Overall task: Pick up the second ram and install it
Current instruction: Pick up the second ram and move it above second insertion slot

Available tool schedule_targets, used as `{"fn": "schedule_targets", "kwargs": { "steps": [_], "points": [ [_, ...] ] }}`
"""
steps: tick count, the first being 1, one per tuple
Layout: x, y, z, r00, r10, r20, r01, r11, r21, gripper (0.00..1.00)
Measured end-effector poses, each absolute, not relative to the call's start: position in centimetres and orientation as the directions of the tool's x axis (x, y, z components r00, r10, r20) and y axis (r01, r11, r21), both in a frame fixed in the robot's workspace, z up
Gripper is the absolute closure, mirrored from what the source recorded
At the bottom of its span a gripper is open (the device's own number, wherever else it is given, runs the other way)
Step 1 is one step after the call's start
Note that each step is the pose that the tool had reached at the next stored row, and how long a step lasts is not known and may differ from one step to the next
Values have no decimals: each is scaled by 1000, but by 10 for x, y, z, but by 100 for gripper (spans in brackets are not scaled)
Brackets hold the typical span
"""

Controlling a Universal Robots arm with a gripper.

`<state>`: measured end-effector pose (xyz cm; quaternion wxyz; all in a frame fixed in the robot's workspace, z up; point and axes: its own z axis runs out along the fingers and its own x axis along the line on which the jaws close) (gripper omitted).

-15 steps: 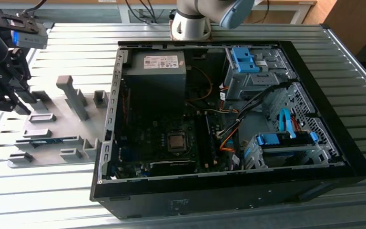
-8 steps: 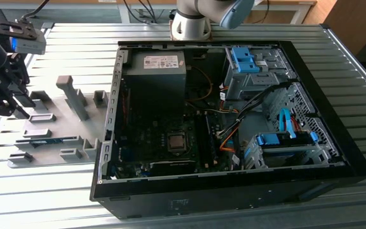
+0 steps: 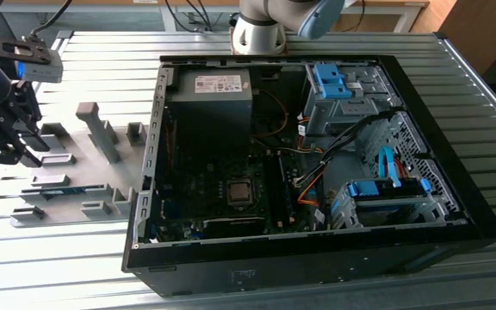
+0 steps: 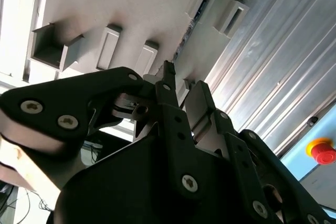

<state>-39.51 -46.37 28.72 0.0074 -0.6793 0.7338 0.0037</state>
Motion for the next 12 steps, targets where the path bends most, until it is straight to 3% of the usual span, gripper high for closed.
{"fn": "schedule_targets", "kwargs": {
  "steps": [12],
  "points": [
    [-395,-464,282,-34,-999,-17,-999,34,-5,64]
  ]
}}
